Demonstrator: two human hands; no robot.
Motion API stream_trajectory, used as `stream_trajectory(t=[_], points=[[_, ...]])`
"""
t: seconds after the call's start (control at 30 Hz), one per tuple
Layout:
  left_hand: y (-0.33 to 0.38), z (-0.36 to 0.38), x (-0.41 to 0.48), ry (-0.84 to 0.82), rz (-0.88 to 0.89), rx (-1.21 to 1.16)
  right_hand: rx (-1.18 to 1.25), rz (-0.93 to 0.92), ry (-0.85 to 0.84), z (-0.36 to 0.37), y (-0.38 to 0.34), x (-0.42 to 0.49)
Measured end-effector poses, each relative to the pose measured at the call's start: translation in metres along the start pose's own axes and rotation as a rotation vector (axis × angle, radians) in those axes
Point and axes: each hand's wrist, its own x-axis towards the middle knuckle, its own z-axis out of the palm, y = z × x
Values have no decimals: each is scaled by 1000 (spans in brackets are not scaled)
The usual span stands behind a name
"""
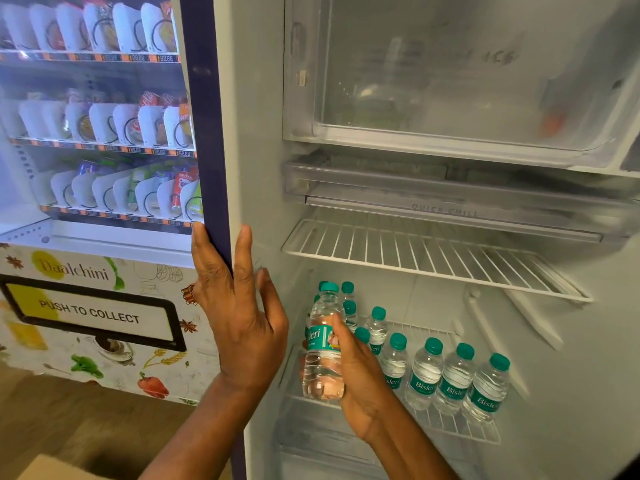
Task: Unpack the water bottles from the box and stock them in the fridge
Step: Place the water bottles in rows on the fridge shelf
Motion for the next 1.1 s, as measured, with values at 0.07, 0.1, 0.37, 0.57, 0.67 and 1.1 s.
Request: stream_trajectory(t=[0.07, 0.1, 0.37, 0.57, 0.67, 1.1], points=[[-7, 2, 0, -5, 30, 52, 51, 52, 51, -6, 0, 12], [-9, 2, 0, -6, 42, 63, 69, 72, 69, -8, -1, 17], [-10, 2, 1, 13, 66, 94, 137, 77, 48, -22, -24, 59], [-6, 1, 4, -4, 49, 150, 56, 87, 126, -33, -44, 85], [-6, 1, 4, -24, 44, 159, 74, 63, 161, -38, -53, 100], [-2, 0, 9, -37, 34, 156, 71, -55, 274, -23, -84, 154]])
